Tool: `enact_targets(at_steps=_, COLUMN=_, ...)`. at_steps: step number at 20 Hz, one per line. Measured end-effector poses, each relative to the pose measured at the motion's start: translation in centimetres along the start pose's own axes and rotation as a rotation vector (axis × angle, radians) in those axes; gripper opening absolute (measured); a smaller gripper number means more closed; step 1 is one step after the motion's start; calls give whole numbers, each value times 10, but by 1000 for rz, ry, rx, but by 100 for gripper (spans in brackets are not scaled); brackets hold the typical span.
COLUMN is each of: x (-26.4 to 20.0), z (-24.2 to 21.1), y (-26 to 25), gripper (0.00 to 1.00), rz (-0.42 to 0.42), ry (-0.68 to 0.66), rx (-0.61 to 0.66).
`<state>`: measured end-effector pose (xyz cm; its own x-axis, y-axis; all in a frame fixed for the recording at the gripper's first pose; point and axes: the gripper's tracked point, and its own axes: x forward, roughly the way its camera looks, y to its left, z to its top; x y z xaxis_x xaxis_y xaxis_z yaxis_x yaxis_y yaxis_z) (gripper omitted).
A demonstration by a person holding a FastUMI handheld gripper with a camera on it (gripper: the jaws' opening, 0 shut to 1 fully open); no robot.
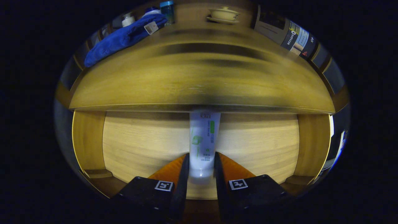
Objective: Pull open the drawer, take out the items inside it, and place them on the countertop above the cabinet.
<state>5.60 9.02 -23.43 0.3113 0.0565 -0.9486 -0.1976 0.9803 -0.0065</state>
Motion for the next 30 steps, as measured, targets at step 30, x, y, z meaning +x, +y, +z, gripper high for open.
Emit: enact_targets(at_steps=30, x=-203, z=123, y=-5, gripper=45, rz=113, ry=-404, rx=38)
